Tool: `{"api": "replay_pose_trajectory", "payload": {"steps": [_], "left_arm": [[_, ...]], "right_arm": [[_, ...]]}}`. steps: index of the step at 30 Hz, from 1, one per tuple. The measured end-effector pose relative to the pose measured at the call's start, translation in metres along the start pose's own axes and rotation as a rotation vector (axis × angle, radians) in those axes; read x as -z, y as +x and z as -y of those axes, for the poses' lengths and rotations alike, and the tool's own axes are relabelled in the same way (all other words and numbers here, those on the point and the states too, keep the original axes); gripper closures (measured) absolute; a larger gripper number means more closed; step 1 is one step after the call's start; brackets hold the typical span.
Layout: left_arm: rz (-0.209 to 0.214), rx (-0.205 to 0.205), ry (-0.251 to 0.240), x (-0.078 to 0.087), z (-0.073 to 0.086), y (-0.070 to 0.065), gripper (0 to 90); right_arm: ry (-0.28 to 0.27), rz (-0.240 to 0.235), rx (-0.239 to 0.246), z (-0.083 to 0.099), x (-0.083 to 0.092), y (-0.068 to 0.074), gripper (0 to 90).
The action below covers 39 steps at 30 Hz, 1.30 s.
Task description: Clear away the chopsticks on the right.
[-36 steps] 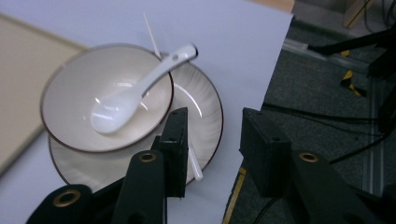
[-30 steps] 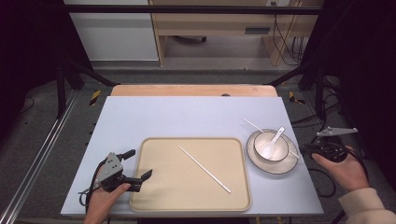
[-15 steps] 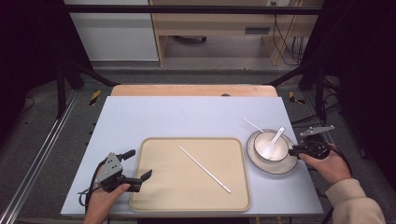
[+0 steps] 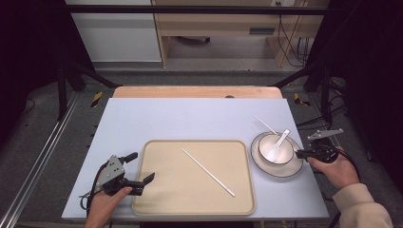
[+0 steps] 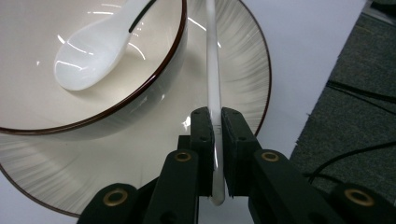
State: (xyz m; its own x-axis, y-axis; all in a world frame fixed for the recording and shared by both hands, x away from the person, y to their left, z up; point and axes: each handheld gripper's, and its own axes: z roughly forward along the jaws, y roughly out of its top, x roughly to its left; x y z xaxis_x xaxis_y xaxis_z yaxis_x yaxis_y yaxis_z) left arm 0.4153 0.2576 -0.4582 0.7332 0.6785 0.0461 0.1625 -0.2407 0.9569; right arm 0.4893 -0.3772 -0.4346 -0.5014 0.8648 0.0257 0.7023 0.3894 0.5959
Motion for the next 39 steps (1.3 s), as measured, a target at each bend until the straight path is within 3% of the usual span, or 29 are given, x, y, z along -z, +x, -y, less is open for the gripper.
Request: {"api": "replay_pose_trajectory", "payload": {"steps": [2, 10, 11, 13, 18, 24, 33, 35, 36, 39], "left_arm": [[-0.001, 0.000, 0.000, 0.000, 0.000, 0.000, 3.6], [-0.001, -0.001, 0.000, 0.000, 0.000, 0.000, 3.6], [-0.002, -0.001, 0.000, 0.000, 0.000, 0.000, 3.6], [-0.003, -0.001, 0.000, 0.000, 0.000, 0.000, 3.6], [-0.001, -0.003, 0.000, 0.000, 0.000, 0.000, 3.6], [-0.005, 0.001, -0.006, 0.001, -0.001, 0.001, 3.6], [-0.003, -0.002, -0.005, 0.001, -0.001, 0.000, 3.6], [-0.004, -0.002, -0.006, 0.002, -0.001, 0.001, 3.6], [-0.004, -0.001, -0.008, 0.002, -0.001, 0.001, 3.6], [-0.005, 0.000, -0.009, 0.003, -0.001, 0.001, 3.6]], "right_arm": [[-0.027, 0.002, -0.014, 0.001, 0.006, -0.001, 84.0], [-0.140, 0.104, -0.082, -0.002, 0.053, -0.008, 84.0], [-0.187, 0.115, -0.095, -0.006, 0.071, -0.001, 84.0], [-0.226, 0.114, -0.081, -0.010, 0.084, 0.008, 84.0], [-0.267, 0.081, -0.034, -0.020, 0.101, 0.048, 84.0], [-0.285, 0.023, 0.027, -0.027, 0.097, 0.100, 83.9], [-0.210, -0.066, 0.124, -0.034, 0.065, 0.165, 84.0], [-0.199, -0.074, 0.129, -0.034, 0.061, 0.169, 83.9], [-0.180, -0.091, 0.145, -0.034, 0.050, 0.178, 84.0], [-0.161, -0.112, 0.153, -0.033, 0.037, 0.187, 84.0]]}}
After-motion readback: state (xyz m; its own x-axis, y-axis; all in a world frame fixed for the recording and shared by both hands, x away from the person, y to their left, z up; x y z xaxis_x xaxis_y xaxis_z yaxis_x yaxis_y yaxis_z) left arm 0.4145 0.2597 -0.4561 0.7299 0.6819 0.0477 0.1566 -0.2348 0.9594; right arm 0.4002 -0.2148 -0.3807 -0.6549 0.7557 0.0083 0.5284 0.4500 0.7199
